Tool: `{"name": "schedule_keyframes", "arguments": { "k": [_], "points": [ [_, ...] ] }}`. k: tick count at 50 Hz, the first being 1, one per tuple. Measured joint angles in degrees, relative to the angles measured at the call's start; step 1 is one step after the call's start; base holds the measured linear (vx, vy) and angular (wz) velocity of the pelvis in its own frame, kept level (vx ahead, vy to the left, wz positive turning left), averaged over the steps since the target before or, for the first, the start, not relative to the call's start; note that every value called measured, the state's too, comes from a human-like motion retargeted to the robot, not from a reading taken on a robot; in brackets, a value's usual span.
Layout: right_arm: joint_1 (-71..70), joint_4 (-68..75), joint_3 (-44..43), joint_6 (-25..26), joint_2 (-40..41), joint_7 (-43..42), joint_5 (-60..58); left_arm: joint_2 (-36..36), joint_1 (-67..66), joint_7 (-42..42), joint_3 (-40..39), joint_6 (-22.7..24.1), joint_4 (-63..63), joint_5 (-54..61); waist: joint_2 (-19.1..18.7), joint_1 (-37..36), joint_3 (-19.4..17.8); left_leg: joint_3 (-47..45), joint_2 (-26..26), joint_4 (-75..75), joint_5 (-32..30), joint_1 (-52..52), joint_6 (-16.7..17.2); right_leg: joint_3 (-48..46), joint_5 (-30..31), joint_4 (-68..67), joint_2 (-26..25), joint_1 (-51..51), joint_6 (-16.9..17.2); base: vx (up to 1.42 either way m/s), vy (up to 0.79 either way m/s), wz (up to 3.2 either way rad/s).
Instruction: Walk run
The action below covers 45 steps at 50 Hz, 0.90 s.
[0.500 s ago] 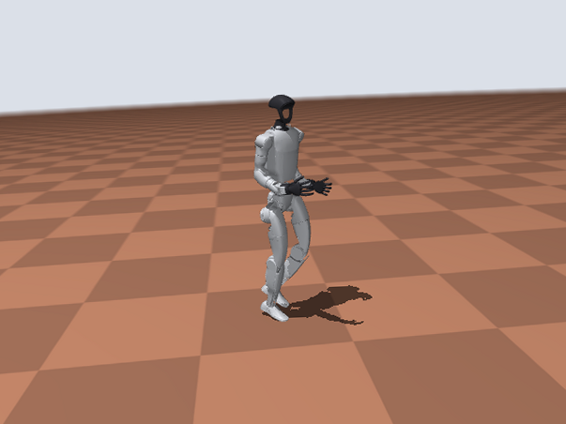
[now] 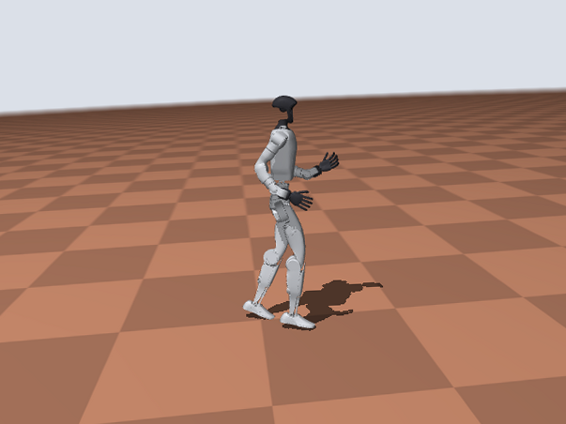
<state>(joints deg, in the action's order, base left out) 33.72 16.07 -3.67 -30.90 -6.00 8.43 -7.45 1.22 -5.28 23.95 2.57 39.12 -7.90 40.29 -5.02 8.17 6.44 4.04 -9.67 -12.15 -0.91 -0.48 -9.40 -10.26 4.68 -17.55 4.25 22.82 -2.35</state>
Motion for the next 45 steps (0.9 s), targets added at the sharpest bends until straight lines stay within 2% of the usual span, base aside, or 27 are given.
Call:
{"name": "schedule_keyframes", "arguments": {
  "k": [2, 3, 5, 6, 7, 8, 9, 10, 11, 12, 15, 18, 21, 25, 28, 29, 30, 32, 33, 35, 36, 37, 38, 39, 42, 43, 45],
  "points": [
    [0.7, -0.4, 0.5, 1.0, -0.3, 0.6, 0.1, 3.7, -0.2, 1.3, -0.1, -1.4, -0.8, -2.0, 1.4, 3.4, -0.7, 4.4, -1.3, 0.0, -2.9, 4.1, 1.3, 8.2, -4.3, 8.8, -1.8, -0.3, 3.5, 1.08, -0.31, 2.41],
    [0.7, -0.8, 1.0, 1.3, -0.6, 0.7, 0.0, 5.5, -0.4, 1.7, -0.1, -1.9, -1.6, -3.2, 1.8, 4.8, -1.1, 6.5, -1.3, -0.8, -4.0, 6.0, 2.0, 14.3, -5.6, 11.4, -2.5, -0.4, 6.6, 1.09, -0.37, 1.77],
    [-0.6, -1.8, 3.0, 2.0, -1.4, 0.3, -0.2, 8.6, -0.4, 1.8, -0.6, -2.5, -3.3, -4.9, 4.2, 4.0, -1.7, 6.4, -2.5, -3.7, -6.5, 8.8, 3.4, 23.7, -3.8, 13.3, -2.3, -1.0, 13.3, 1.16, -0.46, 1.05],
    [-1.9, -2.2, 4.0, 2.1, -1.5, 0.0, -0.3, 9.5, -0.8, 2.0, -0.4, -2.6, -4.0, -5.1, 5.5, 5.6, -2.0, 7.5, -3.5, -8.3, -8.4, 8.9, 5.1, 22.7, 2.3, 11.6, -2.2, -1.7, 13.4, 1.06, -0.47, 1.37],
    [-3.4, -2.3, 5.1, 2.3, -1.6, -0.2, -0.3, 10.3, -1.4, 2.5, -0.6, -2.9, -4.7, -5.1, 6.3, 6.6, -2.0, 7.5, -4.0, -13.5, -10.8, 8.2, 7.2, 20.4, 4.8, 9.0, -2.3, -1.9, 12.0, 0.95, -0.46, 1.46],
    [-5.2, -2.0, 6.5, 2.2, -1.6, 0.0, 0.0, 10.6, -2.6, 3.6, -1.5, -3.3, -5.5, -4.9, 6.0, 6.5, -1.4, 5.2, -3.4, -19.6, -14.0, 6.0, 10.4, 15.5, 0.3, 5.0, -2.8, -1.3, 7.7, 0.91, -0.45, 0.67],
    [-7.7, -1.4, 7.0, 2.3, -1.0, 0.0, 0.7, 9.8, -3.6, 5.7, -2.5, -4.2, -6.7, -5.1, 5.7, 4.8, -0.7, 1.8, -2.5, -26.0, -16.8, 2.7, 13.4, 17.9, -3.7, 1.5, -4.6, -1.1, 6.1, 0.84, -0.38, 0.04],
    [-10.4, -0.5, 7.0, 2.5, -0.2, 0.0, 1.6, 8.5, -4.5, 8.2, -3.6, -5.2, -8.2, -5.4, 5.4, 2.4, -0.1, -2.0, -1.5, -32.4, -19.3, -1.1, 16.2, 23.9, -7.4, -1.7, -7.2, -1.2, 5.7, 0.76, -0.21, 0.89],
    [-12.9, 0.3, 5.2, 3.0, 0.7, 1.1, 3.8, 5.7, -5.2, 10.4, -4.9, -6.5, -10.6, -6.2, 5.0, 3.1, -0.5, -3.0, 0.7, -38.9, -19.7, -4.5, 17.8, 18.2, -7.1, -1.3, -5.1, -2.1, 5.1, 0.75, -0.10, 1.78],
    [-15.0, 0.8, 4.2, 3.5, 1.5, 2.0, 5.8, 2.7, -6.3, 11.8, -5.9, -7.7, -12.7, -6.8, 4.8, 4.0, -0.6, -4.5, 2.7, -43.1, -19.2, -7.2, 17.9, 14.2, -7.2, -0.7, -3.5, -3.3, 4.6, 0.74, -0.01, 2.55],
    [-19.5, -0.3, 5.6, 3.7, 3.5, 1.7, 9.9, -5.4, -12.3, 11.8, -7.2, -9.5, -15.2, -5.4, 6.5, 4.1, 0.3, -15.0, 5.9, -41.1, -12.5, -10.5, 9.1, 9.8, -6.6, 3.0, -0.3, -9.1, 3.7, 0.70, 0.03, 1.26],
    [-23.2, -3.8, 6.0, 2.0, 2.9, -1.5, 10.9, -6.9, -18.0, 12.9, -9.2, -9.6, -15.2, -2.7, 8.8, -0.2, -0.6, -18.5, 3.2, -35.2, -5.7, -16.5, 8.6, 5.7, -1.2, 8.7, 1.4, -14.6, 4.6, 0.64, 0.02, 0.69],
    [-25.1, -8.4, 7.2, 1.0, 0.6, -2.7, 10.7, -3.7, -21.5, 12.3, -11.1, -8.1, -15.5, -2.9, 9.5, -5.1, -1.3, -22.8, 2.5, -21.7, -0.3, -19.0, 7.9, -1.9, 2.0, 12.3, 1.1, -19.6, 6.8, 0.63, -0.08, 0.81],
    [-26.4, -13.8, 7.6, 1.0, -4.0, -1.0, 11.5, 1.8, -22.0, 11.6, -11.8, -6.9, -15.6, -4.3, 8.0, -8.0, -2.2, -32.6, 2.0, -2.0, 4.7, -19.0, 3.5, -7.3, 0.3, 14.1, -3.9, -25.4, 7.6, 0.60, -0.10, 1.69],
    [-26.2, -15.4, 6.3, 1.3, -6.2, 0.2, 12.0, 3.5, -19.8, 10.7, -11.9, -7.1, -15.4, -5.0, 7.2, -9.3, -2.7, -42.5, -0.2, 7.5, 5.5, -16.5, 2.8, -12.4, -1.9, 13.4, -7.4, -29.6, 7.5, 0.72, -0.19, 1.51],
    [-25.8, -15.2, 6.1, 1.2, -6.4, 0.2, 11.8, 2.9, -19.1, 10.2, -12.0, -7.0, -15.4, -5.2, 8.1, -10.6, -2.8, -45.7, -0.4, 8.6, 3.7, -15.2, -0.7, -12.6, -1.2, 12.5, -7.2, -30.9, 7.9, 0.75, -0.31, 0.47],
    [-25.4, -14.9, 6.0, 1.0, -6.5, 0.2, 11.6, 2.0, -18.3, 9.6, -12.2, -6.8, -15.5, -5.4, 9.4, -12.3, -2.8, -48.2, -0.7, 9.0, 1.6, -13.9, -5.6, -12.2, 0.0, 11.5, -6.4, -32.3, 8.5, 1.03, -0.41, -0.25],
    [-24.6, -12.6, 5.4, 0.8, -5.0, 0.3, 11.2, -0.3, -16.7, 8.5, -12.6, -6.1, -16.1, -6.0, 11.2, -15.2, -2.5, -43.0, -0.5, 7.7, 8.0, -11.7, -5.6, -11.9, 7.3, 7.0, -5.6, -33.5, 9.3, 1.19, -0.43, -0.39],
    [-24.0, -10.9, 5.0, 0.5, -3.6, 0.8, 11.0, -1.9, -16.0, 7.7, -12.7, -5.5, -16.3, -6.2, 11.3, -15.8, -1.8, -37.0, -0.1, 5.7, 10.2, -12.8, -5.6, -14.3, 13.8, 2.9, -4.9, -32.8, 9.2, 0.96, -0.15, 0.16],
    [-22.8, -7.6, 5.6, -0.2, -1.3, 2.4, 10.0, -4.8, -14.1, 5.7, -13.7, -4.6, -17.0, -5.7, 9.1, -14.7, -0.7, -34.4, 4.1, 0.9, 11.8, -13.3, -5.6, -9.0, 24.6, -8.6, -7.2, -27.2, 7.1, 0.84, 0.30, 0.83],
    [-22.0, -6.5, 6.5, -0.4, -0.6, 2.1, 9.2, -5.8, -12.6, 4.9, -13.3, -4.5, -17.4, -4.8, 7.8, -13.6, -0.7, -32.7, 4.3, -0.5, 12.6, -13.0, -5.6, -4.2, 25.0, -16.7, -9.4, -22.9, 5.9, 0.82, 0.41, 1.58],
    [-21.2, -5.5, 7.2, -0.5, -0.1, 1.7, 8.5, -6.6, -11.1, 4.2, -12.3, -4.3, -17.7, -3.9, 5.9, -12.5, -0.5, -31.0, 4.9, -1.2, 13.2, -12.4, -5.6, -0.9, 24.2, -22.8, -11.4, -19.1, 4.8, 0.70, 0.37, 2.07],
    [-20.4, -5.0, 7.8, -0.7, 0.1, 0.9, 8.0, -7.0, -9.5, 3.7, -10.5, -4.0, -17.8, -3.0, 3.1, -11.8, 0.0, -29.1, 6.4, -0.6, 13.4, -11.3, -5.6, -0.6, 20.7, -25.0, -13.0, -16.5, 4.0, 0.57, 0.44, 2.25],
    [-19.3, -4.5, 7.8, -0.8, 0.0, 0.6, 7.6, -7.2, -8.3, 3.5, -8.4, -4.0, -17.7, -2.3, 1.0, -11.2, 0.2, -27.4, 7.0, 0.4, 13.1, -10.0, -5.6, -1.5, 17.1, -26.9, -12.5, -14.3, 2.3, 0.47, 0.48, 2.43],
    [-15.0, -3.3, 6.4, -0.9, -0.9, 1.7, 6.7, -6.6, -4.9, 3.8, -2.8, -4.2, -16.9, -2.1, -2.4, -10.9, -0.1, -21.6, 6.7, 2.6, 11.2, -6.8, -5.6, -4.0, 7.1, -28.4, -7.2, -9.0, -5.2, 0.49, 0.38, 2.51],
    [-13.6, -3.1, 5.5, -0.7, -1.0, 2.4, 6.3, -5.9, -3.4, 3.6, -0.6, -3.9, -16.5, -2.5, -3.1, -10.0, -0.2, -18.6, 6.4, 2.6, 10.7, -6.2, -5.6, -5.0, 3.6, -26.9, -5.5, -7.6, -6.3, 0.48, 0.28, 3.37],
    [-10.6, -2.7, 4.1, 0.3, -0.9, 3.3, 4.9, -4.4, -0.3, 3.3, 3.3, -3.4, -15.7, -3.0, -4.3, -7.3, -0.3, -11.7, 5.5, 2.3, 9.7, -5.3, -5.6, -5.2, 0.7, -20.9, -3.3, -5.3, -6.0, 0.58, 0.24, 3.88]
  ]
}}
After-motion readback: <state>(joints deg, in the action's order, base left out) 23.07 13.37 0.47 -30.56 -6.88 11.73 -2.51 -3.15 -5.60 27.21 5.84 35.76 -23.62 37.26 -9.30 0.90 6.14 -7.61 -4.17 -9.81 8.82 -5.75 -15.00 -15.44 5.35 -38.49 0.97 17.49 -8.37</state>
